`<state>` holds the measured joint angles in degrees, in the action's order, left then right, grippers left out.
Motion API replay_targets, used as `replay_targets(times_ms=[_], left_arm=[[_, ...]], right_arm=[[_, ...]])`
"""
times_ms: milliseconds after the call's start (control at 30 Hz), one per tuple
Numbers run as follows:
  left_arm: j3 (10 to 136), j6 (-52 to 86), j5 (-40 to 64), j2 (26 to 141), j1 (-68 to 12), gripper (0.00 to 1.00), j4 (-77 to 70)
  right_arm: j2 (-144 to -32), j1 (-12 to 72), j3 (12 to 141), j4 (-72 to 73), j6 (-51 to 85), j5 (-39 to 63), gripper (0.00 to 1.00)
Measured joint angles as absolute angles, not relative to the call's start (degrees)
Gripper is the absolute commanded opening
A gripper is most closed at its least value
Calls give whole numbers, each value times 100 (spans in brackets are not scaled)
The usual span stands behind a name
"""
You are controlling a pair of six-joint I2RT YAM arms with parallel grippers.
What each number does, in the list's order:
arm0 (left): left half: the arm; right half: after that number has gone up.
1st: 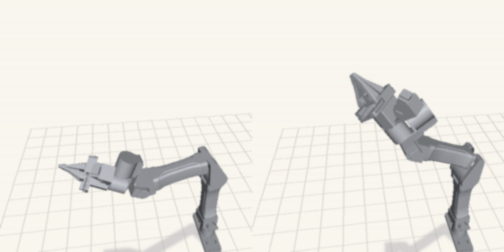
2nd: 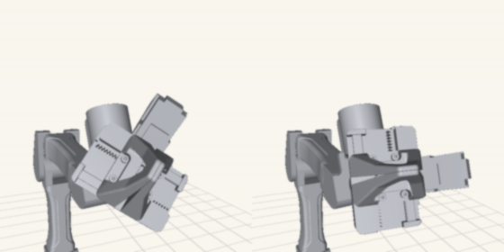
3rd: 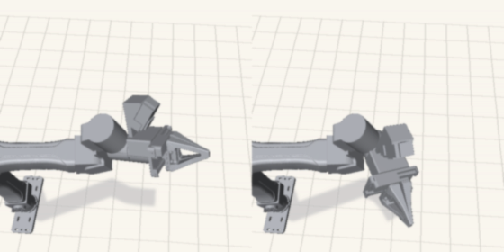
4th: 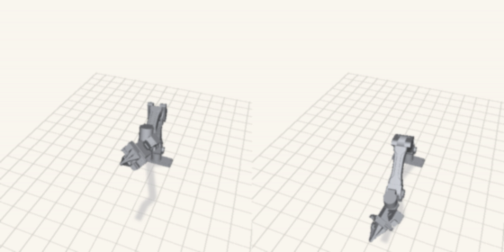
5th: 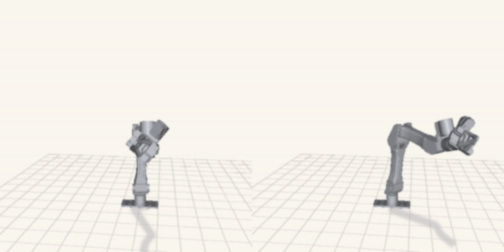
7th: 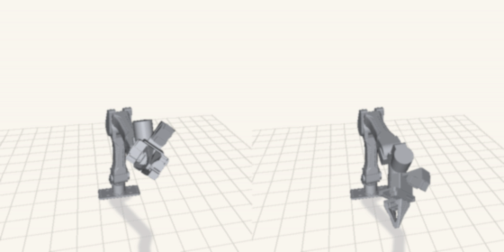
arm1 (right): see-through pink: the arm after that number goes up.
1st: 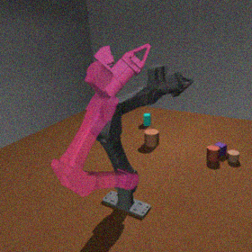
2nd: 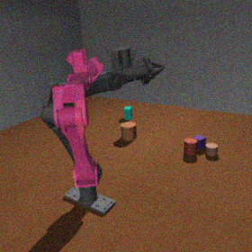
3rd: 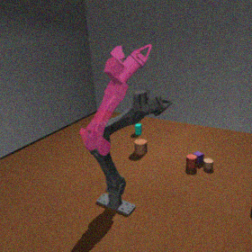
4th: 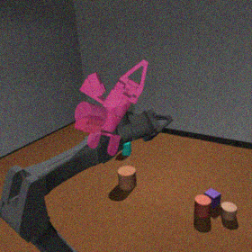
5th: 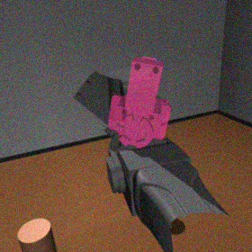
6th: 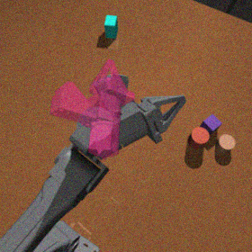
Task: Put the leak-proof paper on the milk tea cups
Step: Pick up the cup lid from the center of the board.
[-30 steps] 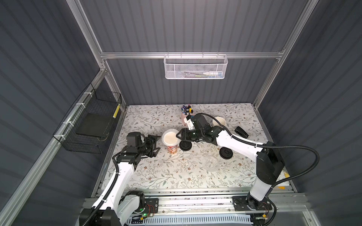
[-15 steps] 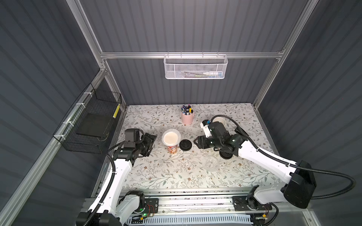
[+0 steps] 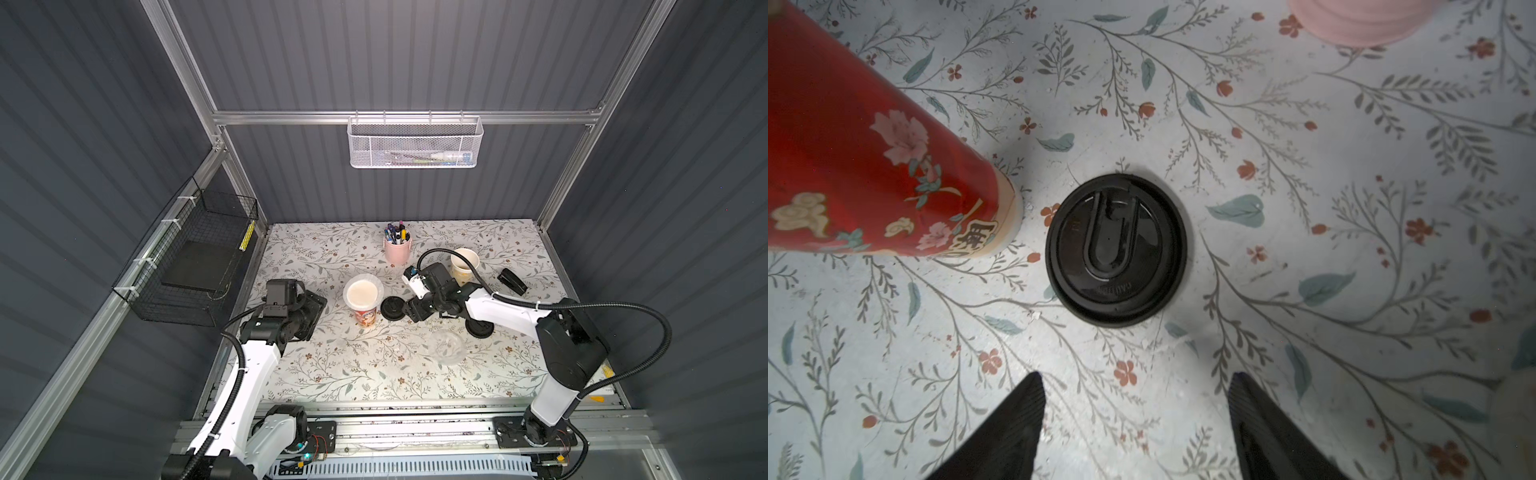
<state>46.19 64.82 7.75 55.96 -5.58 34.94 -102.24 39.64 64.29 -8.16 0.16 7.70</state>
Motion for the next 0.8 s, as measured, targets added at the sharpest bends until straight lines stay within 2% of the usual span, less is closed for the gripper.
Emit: replay_targets(times_ms=[300, 800], left_arm=[[4593, 6464, 744, 5645, -558, 77, 3485], [4593, 6445, 746, 5782, -558, 77, 3472]], right_arm=[[-10857, 3975, 6514, -30, -550, 1017, 74], [-11378, 4156, 6879, 217, -648, 1048, 74]])
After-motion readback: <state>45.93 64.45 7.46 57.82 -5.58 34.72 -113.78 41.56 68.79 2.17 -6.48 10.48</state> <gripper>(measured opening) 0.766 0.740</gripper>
